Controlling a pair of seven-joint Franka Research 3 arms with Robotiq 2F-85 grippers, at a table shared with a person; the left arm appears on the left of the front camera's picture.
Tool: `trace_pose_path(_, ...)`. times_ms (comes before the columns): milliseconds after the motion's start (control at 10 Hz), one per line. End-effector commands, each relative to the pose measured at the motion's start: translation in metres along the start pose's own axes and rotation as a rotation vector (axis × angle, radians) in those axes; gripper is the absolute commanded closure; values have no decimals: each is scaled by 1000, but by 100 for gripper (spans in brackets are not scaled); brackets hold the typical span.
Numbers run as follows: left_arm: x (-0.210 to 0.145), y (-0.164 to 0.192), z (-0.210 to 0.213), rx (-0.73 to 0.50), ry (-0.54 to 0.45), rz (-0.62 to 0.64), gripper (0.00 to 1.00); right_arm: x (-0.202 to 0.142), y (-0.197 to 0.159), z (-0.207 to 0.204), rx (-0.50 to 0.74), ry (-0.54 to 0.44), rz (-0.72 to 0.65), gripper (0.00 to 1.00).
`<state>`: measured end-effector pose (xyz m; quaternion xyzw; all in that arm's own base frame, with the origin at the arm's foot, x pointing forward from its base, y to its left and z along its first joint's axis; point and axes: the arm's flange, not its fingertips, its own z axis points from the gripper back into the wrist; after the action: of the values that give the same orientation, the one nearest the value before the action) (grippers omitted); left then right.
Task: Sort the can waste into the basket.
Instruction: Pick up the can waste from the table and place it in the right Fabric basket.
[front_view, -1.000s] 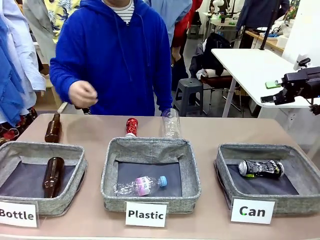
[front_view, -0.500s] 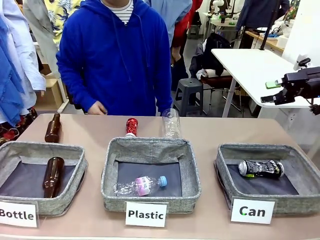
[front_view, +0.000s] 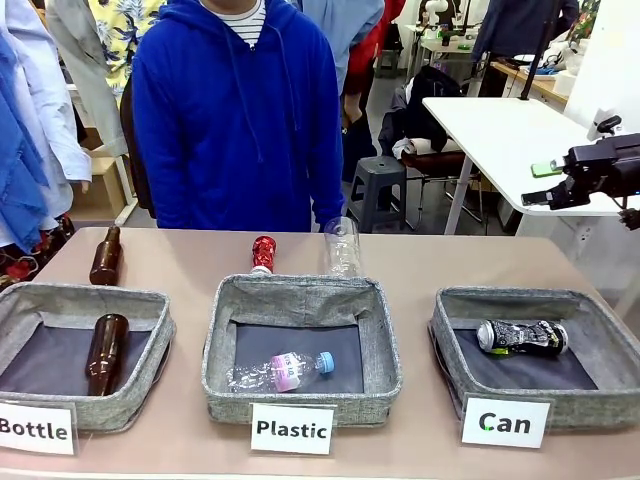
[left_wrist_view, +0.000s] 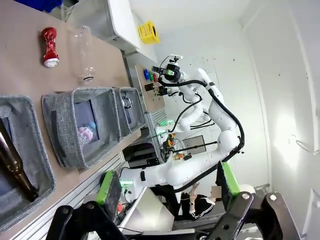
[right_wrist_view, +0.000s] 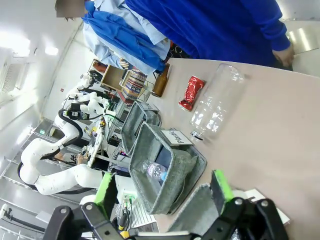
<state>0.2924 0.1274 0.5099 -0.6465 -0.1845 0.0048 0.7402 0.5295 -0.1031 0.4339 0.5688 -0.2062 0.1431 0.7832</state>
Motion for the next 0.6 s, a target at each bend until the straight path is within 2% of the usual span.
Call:
trace_pose_path(0,0,-3,2,-13,5,5,0,1,3,0,-18,2,22,0)
trace_pose_path(400,1,-1,1,-1,-1,-3,0,1,3,0,-18,2,22,0)
trace_pose_path(500,22,-10,-31,88,40,-8,0,1,3,0,-18,2,22,0)
